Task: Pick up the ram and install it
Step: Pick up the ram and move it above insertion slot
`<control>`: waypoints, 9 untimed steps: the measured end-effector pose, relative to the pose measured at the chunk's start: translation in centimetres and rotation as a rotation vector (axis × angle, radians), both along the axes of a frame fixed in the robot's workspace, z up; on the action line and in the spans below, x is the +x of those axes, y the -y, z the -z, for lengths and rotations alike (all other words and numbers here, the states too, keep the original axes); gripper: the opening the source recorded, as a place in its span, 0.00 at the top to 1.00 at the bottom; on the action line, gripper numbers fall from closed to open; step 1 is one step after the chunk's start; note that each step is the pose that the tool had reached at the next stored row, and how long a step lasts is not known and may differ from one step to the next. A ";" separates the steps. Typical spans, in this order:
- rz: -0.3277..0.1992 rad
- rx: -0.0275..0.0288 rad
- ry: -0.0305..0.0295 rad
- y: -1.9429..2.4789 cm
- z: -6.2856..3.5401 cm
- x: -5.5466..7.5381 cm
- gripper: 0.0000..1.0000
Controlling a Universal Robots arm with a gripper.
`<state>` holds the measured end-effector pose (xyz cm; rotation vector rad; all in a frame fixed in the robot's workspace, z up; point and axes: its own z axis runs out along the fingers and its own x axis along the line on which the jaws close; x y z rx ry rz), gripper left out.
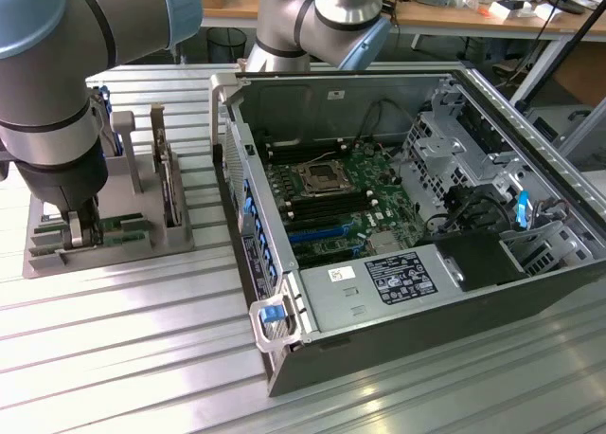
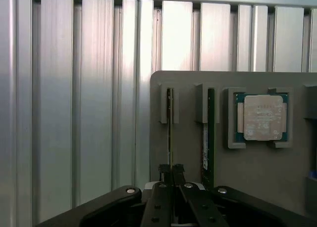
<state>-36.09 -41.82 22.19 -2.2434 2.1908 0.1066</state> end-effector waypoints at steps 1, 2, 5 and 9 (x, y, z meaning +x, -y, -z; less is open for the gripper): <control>0.000 0.0003 0.0001 0.00 -0.13 0.0 0.88; 0.000 0.0004 0.0001 0.00 -0.23 0.0 0.88; 0.000 0.0008 0.0001 0.00 -0.62 0.0 0.88; 0.000 0.0008 0.0001 0.00 -1.03 0.0 0.88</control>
